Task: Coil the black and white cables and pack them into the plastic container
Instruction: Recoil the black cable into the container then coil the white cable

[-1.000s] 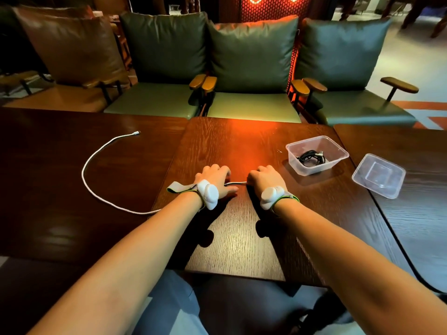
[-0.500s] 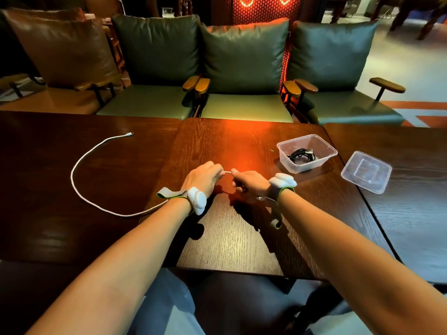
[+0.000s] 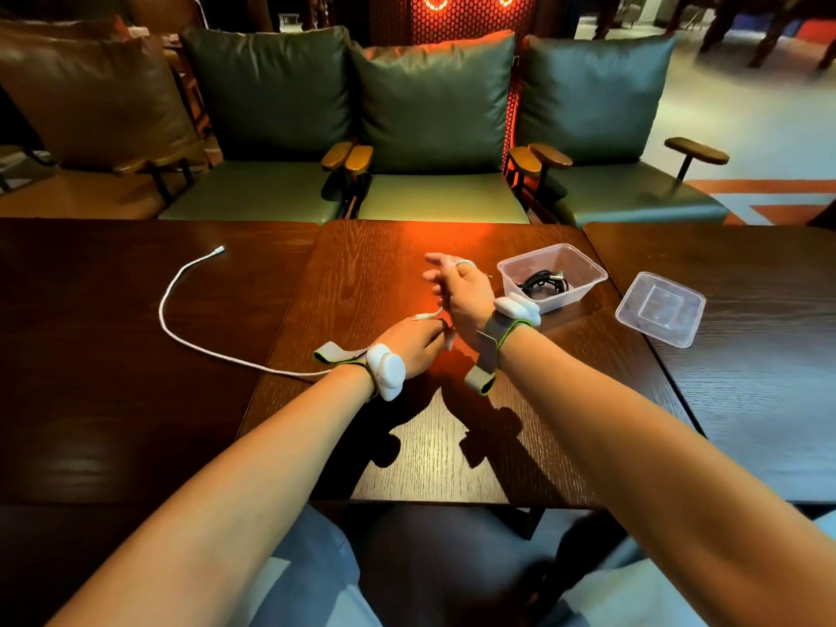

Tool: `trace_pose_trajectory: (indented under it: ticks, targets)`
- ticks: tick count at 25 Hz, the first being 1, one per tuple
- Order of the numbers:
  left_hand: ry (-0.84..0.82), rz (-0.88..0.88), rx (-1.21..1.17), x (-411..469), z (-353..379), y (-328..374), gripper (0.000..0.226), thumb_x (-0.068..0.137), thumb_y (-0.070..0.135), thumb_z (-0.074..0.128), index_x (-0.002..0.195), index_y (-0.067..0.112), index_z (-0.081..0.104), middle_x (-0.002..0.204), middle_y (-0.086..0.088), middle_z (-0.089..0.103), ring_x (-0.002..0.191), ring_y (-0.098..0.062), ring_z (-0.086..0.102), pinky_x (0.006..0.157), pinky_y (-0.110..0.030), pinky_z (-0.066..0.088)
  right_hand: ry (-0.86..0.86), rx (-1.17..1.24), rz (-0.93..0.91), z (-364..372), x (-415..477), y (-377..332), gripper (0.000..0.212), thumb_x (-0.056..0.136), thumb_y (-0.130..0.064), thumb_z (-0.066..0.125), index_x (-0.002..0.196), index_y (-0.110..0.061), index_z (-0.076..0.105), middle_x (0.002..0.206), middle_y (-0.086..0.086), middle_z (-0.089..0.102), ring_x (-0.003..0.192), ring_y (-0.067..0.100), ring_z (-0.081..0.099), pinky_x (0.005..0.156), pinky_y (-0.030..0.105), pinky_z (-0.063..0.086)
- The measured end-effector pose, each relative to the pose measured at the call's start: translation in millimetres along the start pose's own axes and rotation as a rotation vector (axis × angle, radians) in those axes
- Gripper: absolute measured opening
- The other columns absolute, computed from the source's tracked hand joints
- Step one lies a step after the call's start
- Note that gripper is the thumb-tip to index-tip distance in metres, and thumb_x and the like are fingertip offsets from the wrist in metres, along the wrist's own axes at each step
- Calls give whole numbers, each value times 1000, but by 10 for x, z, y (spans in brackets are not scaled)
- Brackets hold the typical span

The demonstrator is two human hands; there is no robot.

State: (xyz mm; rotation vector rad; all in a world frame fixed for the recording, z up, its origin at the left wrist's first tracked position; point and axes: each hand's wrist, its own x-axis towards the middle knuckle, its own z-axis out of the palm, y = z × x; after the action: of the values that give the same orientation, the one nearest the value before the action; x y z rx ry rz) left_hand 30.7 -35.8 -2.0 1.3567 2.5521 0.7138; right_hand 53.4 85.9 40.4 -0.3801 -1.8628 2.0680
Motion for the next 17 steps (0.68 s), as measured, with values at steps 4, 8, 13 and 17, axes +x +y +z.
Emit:
trace_pose_trajectory:
  ticks: [4,8,13,17]
  targets:
    - [21,-23,275,-50,-157,-96,40,100,56,41,79,24,52,77,1,64,80,-32,64,64,-39,49,-8,-722,-245,-399,82,39,28,103,-17,44,105,-8,70,83,5,67,76,15,62,79,27,45]
    - [306,111,268,-53,-254,-113,34,96,51,54,87,19,61,86,2,58,76,-23,60,58,-31,38,-352,-775,86,-425,-140,86,48,104,-34,37,72,-12,65,61,-1,60,56,18,54,60,35,40]
    - [417,-7,-28,-29,-252,-106,30,102,33,52,94,9,67,91,-9,61,83,-31,60,70,-46,49,-531,-139,518,-358,-357,98,65,98,-60,20,52,-17,35,42,-4,24,36,10,16,41,20,9]
    - [352,-37,-121,-4,-178,-28,32,106,24,45,95,2,67,91,-15,63,84,-33,59,74,-45,47,-497,-13,470,-345,-378,71,53,100,-45,26,54,-20,29,45,-5,19,39,10,11,44,24,3]
